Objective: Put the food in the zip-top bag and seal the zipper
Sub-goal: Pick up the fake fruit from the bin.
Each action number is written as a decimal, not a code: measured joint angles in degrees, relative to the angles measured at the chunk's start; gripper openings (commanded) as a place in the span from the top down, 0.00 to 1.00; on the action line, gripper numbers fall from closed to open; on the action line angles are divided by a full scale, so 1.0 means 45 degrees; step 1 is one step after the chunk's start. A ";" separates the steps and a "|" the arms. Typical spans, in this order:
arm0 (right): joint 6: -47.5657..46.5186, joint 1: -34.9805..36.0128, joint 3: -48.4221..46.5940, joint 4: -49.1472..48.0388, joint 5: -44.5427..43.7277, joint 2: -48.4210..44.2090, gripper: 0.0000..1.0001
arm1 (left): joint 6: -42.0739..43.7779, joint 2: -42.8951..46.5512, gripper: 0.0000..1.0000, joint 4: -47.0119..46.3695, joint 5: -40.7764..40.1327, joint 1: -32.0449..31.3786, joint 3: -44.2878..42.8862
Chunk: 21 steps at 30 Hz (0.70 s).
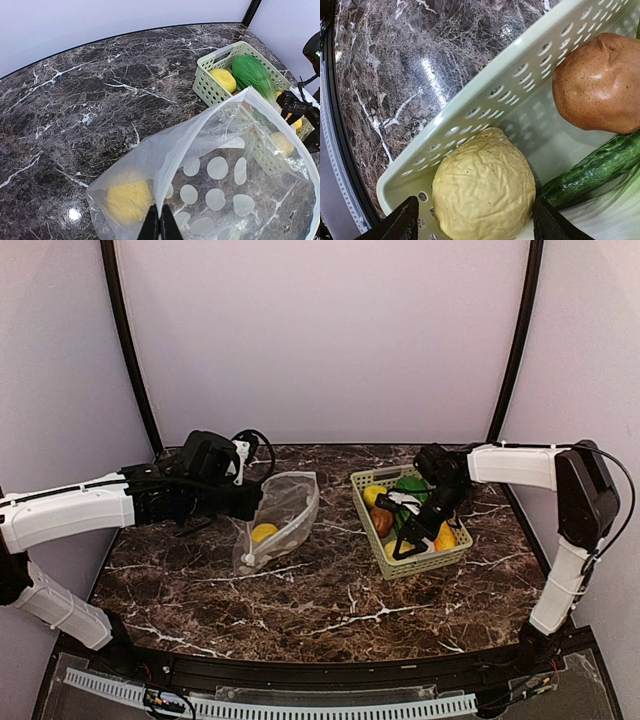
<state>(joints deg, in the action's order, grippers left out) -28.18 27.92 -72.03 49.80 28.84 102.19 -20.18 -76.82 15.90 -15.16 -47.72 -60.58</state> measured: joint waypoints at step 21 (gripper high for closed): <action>0.0253 0.0024 -0.0253 0.0189 -0.0442 0.0238 0.46 | -0.0214 -0.0005 0.99 -0.0199 0.0282 0.0000 0.0073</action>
<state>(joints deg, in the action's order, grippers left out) -27.05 28.03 -73.17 50.65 26.85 103.26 -21.15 -76.84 15.00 -13.89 -47.72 -60.25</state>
